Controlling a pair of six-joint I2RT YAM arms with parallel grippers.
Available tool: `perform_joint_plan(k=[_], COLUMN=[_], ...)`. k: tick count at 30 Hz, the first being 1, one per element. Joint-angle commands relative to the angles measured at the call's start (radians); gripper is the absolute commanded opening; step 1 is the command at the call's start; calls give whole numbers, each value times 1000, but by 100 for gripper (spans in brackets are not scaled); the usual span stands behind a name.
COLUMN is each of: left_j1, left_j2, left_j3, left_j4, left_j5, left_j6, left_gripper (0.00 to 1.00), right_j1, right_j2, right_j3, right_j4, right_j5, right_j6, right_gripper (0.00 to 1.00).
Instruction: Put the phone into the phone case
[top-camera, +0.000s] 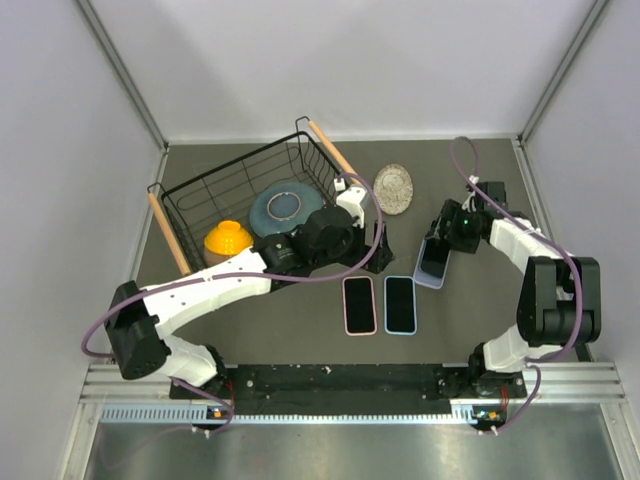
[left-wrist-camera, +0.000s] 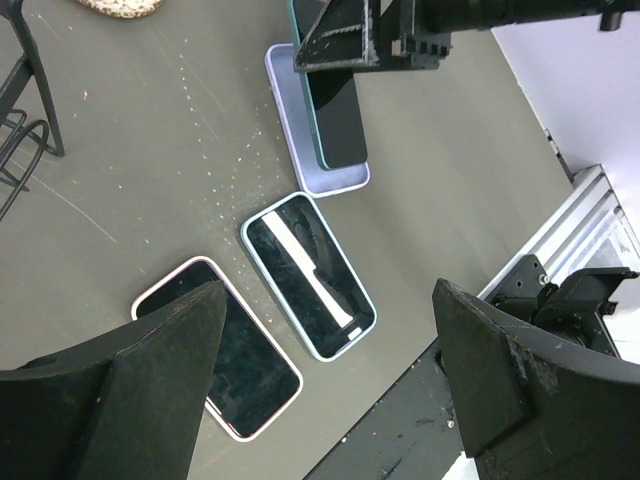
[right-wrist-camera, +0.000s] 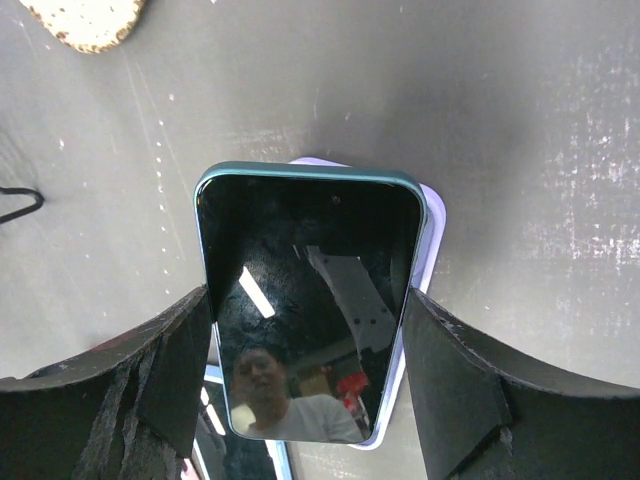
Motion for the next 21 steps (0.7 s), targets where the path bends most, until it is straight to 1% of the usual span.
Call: perform_joint_plan(k=[1, 12, 16, 20, 21], left_j1=[-1, 1, 1, -1, 1], left_j2=[-24, -7, -10, -4, -3], left_j3=[-11, -18, -22, -21, -21], left_j4=[42, 49, 49, 51, 51], left_j5=[-6, -8, -13, -2, 0], left_j6=[3, -20, -19, -24, -24], left_gripper=[89, 89, 89, 89, 89], right_j1=[10, 11, 10, 10, 36], right_j2=[7, -7, -17, -16, -16], right_j3=[-27, -60, -73, -75, -69], right_j4=[93, 87, 84, 76, 61], right_j5=[-20, 35, 58, 47, 50], right_j6=[-5, 29, 32, 13, 4], right_gripper=[56, 57, 60, 63, 64])
